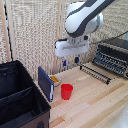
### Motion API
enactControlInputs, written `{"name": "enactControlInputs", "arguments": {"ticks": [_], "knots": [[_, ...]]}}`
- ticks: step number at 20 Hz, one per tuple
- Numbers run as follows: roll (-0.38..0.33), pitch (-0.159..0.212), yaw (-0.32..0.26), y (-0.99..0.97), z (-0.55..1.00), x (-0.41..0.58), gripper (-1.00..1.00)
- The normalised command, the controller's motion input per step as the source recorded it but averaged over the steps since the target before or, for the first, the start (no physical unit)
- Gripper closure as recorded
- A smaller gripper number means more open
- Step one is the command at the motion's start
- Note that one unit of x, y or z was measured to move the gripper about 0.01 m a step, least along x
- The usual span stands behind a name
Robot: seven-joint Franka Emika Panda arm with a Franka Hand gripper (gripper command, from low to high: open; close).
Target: Kindly spot and seek the red cup placed ahead of you. Cautiously adjust your gripper towards the red cup, gripping it gently. Find the after-storage area of the caddy. Relocate the red cup in your grip over the rear portion and softly release it into the compartment.
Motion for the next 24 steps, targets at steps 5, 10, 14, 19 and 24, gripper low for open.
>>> {"name": "enactControlInputs", "arguments": {"ticks": [5, 10, 14, 19, 24], "knots": [[0.000, 0.002, 0.021, 0.00, -0.41, -0.242, -1.00], [0.000, 0.000, 0.023, 0.00, -0.50, -0.188, -1.00], [0.000, 0.005, 0.021, 0.00, -0.46, -0.083, -1.00], [0.000, 0.000, 0.052, -0.02, -0.39, 0.000, -1.00], [0.000, 0.000, 0.064, -0.02, -0.39, 0.027, -1.00]]}}
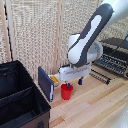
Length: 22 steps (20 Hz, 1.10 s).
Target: Kindly spot and seek the red cup placed ahead of you. Cautiously adjust your gripper towards the red cup, gripping it gently. Find the after-storage area of the caddy. Relocate the red cup in your grip over the rear portion and softly release it into the compartment.
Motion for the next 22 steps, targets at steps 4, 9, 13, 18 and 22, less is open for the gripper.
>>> {"name": "enactControlInputs", "arguments": {"ticks": [4, 9, 13, 18, 22], "knots": [[0.000, -0.007, 0.077, -0.08, -0.43, 0.138, -1.00], [-0.032, -0.004, 0.077, 0.00, -0.26, 0.104, 1.00], [-0.021, 0.001, 0.050, 0.02, -0.17, 0.016, 1.00], [-0.023, 0.012, 0.003, 0.08, -0.11, 0.000, 1.00], [-0.009, -0.007, -0.004, 0.12, -0.03, 0.003, 1.00]]}}
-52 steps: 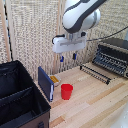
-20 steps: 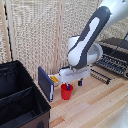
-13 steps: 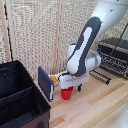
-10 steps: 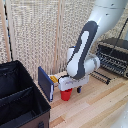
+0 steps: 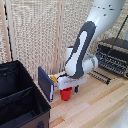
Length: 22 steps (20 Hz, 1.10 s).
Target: Kindly spot and seek the red cup placed ahead of you. Cautiously adjust your gripper towards the red cup, gripping it gently. Find the after-storage area of the caddy. Relocate the red cup in your grip over the rear portion and softly release it into the compartment.
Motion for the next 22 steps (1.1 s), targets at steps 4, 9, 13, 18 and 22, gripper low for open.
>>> {"name": "enactControlInputs", "arguments": {"ticks": [4, 9, 13, 18, 22], "knots": [[0.000, -0.094, -0.017, 0.13, 0.08, 0.000, 1.00], [0.049, -0.060, -0.104, 0.17, 0.42, 0.071, 1.00], [0.097, -0.007, -0.150, 0.06, 0.78, 0.201, 1.00], [0.071, 0.023, -0.104, 0.00, 0.87, 0.374, 1.00], [0.064, 0.068, -0.044, 0.00, 0.88, 0.504, 1.00]]}}
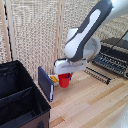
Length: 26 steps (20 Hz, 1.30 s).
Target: Kindly spot and seek the red cup placed ahead of you. Cautiously adjust your gripper towards the red cup, gripping it gently. Find the after-storage area of the caddy. Relocate the red cup in your grip over the rear portion and softly release it into the compartment.
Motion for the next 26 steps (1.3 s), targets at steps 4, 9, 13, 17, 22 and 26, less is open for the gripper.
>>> {"name": "enactControlInputs", "arguments": {"ticks": [4, 9, 13, 17, 22, 26], "knots": [[0.057, 0.096, -0.006, 0.00, 0.87, 0.639, 1.00], [0.070, 0.122, 0.000, 0.05, 0.80, 0.673, 1.00], [0.071, 0.170, 0.010, 0.42, 0.68, 0.692, 1.00], [0.066, 0.175, 0.014, 0.74, 0.64, 0.584, 1.00], [0.047, 0.167, 0.020, 0.86, 0.58, 0.318, 1.00], [0.015, 0.146, 0.018, 0.89, 0.55, 0.167, 1.00]]}}
